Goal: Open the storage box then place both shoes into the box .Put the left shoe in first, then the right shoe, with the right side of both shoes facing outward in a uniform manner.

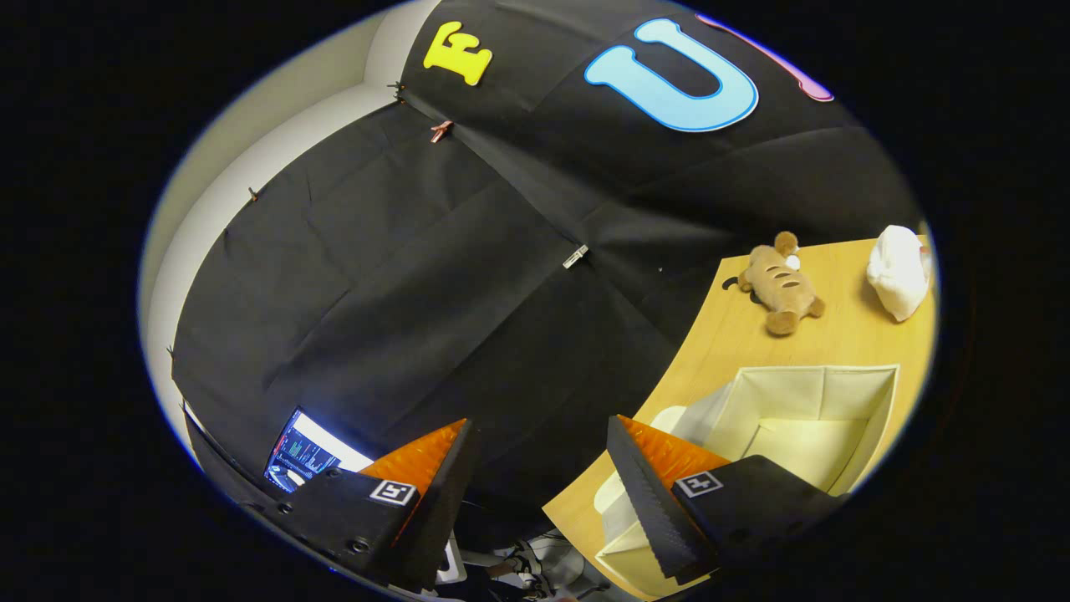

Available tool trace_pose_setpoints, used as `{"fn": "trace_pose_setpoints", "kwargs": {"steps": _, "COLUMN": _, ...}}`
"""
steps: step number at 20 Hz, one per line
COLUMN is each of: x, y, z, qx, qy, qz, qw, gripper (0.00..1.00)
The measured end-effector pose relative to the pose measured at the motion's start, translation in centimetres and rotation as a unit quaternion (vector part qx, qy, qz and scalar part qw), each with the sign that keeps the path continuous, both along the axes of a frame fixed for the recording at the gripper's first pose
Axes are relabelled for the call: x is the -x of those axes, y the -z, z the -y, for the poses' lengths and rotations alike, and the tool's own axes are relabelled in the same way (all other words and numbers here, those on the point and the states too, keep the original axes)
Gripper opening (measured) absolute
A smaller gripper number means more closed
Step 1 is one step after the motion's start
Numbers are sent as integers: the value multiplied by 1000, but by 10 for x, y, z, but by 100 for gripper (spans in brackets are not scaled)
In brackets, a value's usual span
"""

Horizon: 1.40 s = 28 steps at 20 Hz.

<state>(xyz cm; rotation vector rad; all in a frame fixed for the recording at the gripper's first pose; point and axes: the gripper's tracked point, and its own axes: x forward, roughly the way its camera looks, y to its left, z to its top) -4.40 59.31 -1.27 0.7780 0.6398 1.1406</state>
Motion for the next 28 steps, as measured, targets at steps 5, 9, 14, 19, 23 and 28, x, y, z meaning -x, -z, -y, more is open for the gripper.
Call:
{"fn": "trace_pose_setpoints", "kwargs": {"steps": 5, "x": 1, "y": 25, "z": 59, "qx": 46, "qy": 39, "qz": 21, "qw": 998, "gripper": 96}}
{"fn": "trace_pose_setpoints", "kwargs": {"steps": 9, "x": -2, "y": 47, "z": 122, "qx": 109, "qy": 91, "qz": 65, "qw": 988, "gripper": 96}}
{"fn": "trace_pose_setpoints", "kwargs": {"steps": 14, "x": -4, "y": 86, "z": 204, "qx": 183, "qy": 162, "qz": 69, "qw": 967, "gripper": 96}}
{"fn": "trace_pose_setpoints", "kwargs": {"steps": 19, "x": -2, "y": 153, "z": 291, "qx": 271, "qy": 208, "qz": 41, "qw": 939, "gripper": 96}}
{"fn": "trace_pose_setpoints", "kwargs": {"steps": 23, "x": -1, "y": 214, "z": 346, "qx": 342, "qy": 220, "qz": 22, "qw": 913, "gripper": 97}}
{"fn": "trace_pose_setpoints", "kwargs": {"steps": 28, "x": -10, "y": 272, "z": 376, "qx": 397, "qy": 214, "qz": 6, "qw": 892, "gripper": 95}}
